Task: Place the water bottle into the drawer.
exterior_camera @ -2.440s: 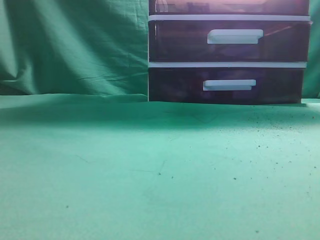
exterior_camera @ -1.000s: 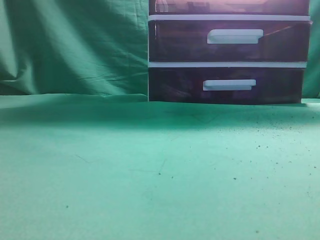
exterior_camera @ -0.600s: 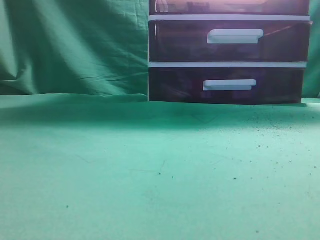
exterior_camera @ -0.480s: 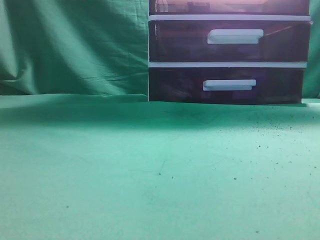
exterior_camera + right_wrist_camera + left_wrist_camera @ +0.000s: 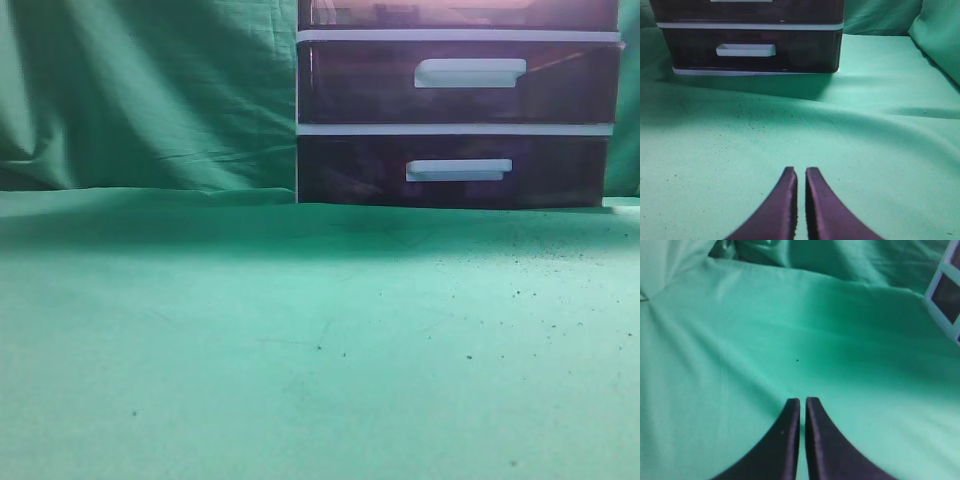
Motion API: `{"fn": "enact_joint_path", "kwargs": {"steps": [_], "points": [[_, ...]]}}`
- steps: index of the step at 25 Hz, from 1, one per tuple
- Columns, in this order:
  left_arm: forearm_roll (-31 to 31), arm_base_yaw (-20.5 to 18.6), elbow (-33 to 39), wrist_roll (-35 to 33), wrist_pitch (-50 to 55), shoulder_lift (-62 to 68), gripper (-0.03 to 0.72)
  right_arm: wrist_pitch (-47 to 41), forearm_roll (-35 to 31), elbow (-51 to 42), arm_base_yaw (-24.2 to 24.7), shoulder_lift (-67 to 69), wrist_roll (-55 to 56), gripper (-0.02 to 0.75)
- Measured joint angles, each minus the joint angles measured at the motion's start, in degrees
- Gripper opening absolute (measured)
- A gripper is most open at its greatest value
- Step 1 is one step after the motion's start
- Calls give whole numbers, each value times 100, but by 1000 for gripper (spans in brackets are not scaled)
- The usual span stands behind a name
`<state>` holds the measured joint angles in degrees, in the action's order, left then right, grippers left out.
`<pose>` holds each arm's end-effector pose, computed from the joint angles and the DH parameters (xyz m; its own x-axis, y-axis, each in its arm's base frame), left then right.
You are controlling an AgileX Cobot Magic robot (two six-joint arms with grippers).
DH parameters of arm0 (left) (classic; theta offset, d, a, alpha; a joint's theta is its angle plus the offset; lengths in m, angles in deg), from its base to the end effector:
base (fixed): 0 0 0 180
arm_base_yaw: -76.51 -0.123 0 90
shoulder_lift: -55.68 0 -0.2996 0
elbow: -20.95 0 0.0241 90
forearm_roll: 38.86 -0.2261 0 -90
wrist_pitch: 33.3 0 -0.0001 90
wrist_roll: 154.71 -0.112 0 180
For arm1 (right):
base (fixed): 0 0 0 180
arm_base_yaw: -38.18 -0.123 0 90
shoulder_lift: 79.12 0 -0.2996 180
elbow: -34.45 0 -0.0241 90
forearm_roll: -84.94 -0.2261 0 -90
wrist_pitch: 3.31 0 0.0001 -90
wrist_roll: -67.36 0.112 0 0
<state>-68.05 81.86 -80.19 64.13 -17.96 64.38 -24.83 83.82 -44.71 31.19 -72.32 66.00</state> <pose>0.0389 0.0109 0.1807 -0.1811 -0.1650 -0.9695 -0.0679 0.9856 -0.1551 0.0328 0.0048 0.1647 -0.2974 -0.0421 -0.9538 -0.1301 0.9915 -0.0031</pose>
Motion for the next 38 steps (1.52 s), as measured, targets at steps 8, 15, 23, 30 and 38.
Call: {"fn": "enact_joint_path", "kwargs": {"steps": [8, 15, 23, 30, 38], "points": [[-149, -57, 0, -117, 201, 0, 0, 0, 0, 0, 0, 0, 0, 47], [578, -57, 0, -1421, 590, 0, 0, 0, 0, 0, 0, 0, 0, 47], [2560, -57, 0, -4230, 449, 0, 0, 0, 0, 0, 0, 0, 0, 47], [2622, -57, 0, -4241, 449, -179, 0, 0, 0, 0, 0, 0, 0, 47], [2631, -57, 0, -4241, 449, -179, 0, -3, 0, 0, 0, 0, 0, 47]]}}
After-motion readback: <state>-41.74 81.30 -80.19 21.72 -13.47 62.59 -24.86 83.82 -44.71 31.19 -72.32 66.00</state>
